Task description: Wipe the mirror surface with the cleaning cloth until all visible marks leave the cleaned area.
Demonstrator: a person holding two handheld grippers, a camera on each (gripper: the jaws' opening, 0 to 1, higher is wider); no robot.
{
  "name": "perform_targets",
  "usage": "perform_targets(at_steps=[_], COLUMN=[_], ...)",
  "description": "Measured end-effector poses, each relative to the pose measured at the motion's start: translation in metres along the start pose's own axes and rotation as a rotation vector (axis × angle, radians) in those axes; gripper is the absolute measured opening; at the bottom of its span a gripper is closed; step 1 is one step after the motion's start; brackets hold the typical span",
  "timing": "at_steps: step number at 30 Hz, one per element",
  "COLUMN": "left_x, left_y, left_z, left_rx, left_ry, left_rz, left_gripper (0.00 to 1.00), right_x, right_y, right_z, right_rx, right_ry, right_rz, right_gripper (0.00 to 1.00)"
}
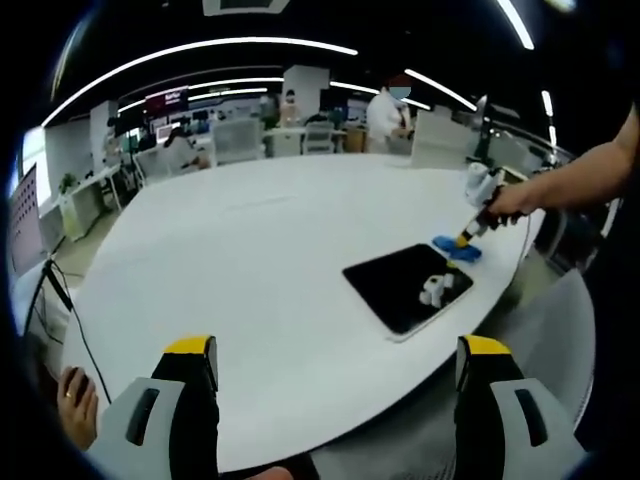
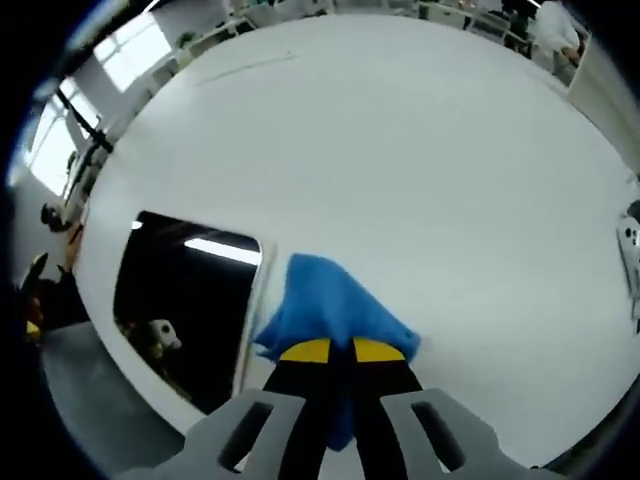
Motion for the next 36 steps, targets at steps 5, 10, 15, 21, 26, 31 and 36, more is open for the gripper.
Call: perform_targets(at_steps=[5, 10, 15, 21, 26, 31, 36], left_x=[-0.001, 0.0, 0.002, 0.001, -0.001, -0.003, -0.005], left_y=[0.0, 0.003, 0.003, 0.005, 0.005, 0.005, 0.003], left_z=[-0.003, -0.002, 0.008, 0.007, 0.005, 0.003, 0.001], left_rx=[-0.001, 0.013, 0.011, 0.01, 0.004, -0.013, 0.003], left_ry=[-0.005, -0.02, -0.012, -0.024, -0.024, -0.028, -0.043], left_rz=[0.005, 0.001, 0.001, 0.007, 0.011, 0.012, 0.026], left_gripper=[1.0, 1.0, 1.0, 0.99, 0.99, 0.99, 0.99], right_x=[0.003, 0.01, 0.017, 0.019, 0.02, 0.017, 0.015], right_y=[-0.01, -0.002, -0.002, 0.005, 0.012, 0.018, 0.028], right_z=[0.001, -0.007, -0.02, -0.025, -0.026, -0.031, -0.035], right_rx=[-0.2, -0.209, -0.227, -0.272, -0.286, -0.325, -0.322], right_ry=[0.036, 0.001, -0.017, -0.016, -0.012, -0.004, 0.002], right_rz=[0.048, -0.002, -0.007, -0.022, -0.037, -0.073, -0.094], right_gripper=[0.01, 0.0, 0.0, 0.0, 0.0, 0.0, 0.0])
Point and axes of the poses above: the point that each gripper's makers call its tool centre point, and the gripper's own axes: x roughly backward along the fingers, y roughly to its left, z roughly out of its underside, the point moved 3 cm from there along x, roughly backward along the fingers, and after that the axes turned 4 degrees about x, right-handed, at the moved point
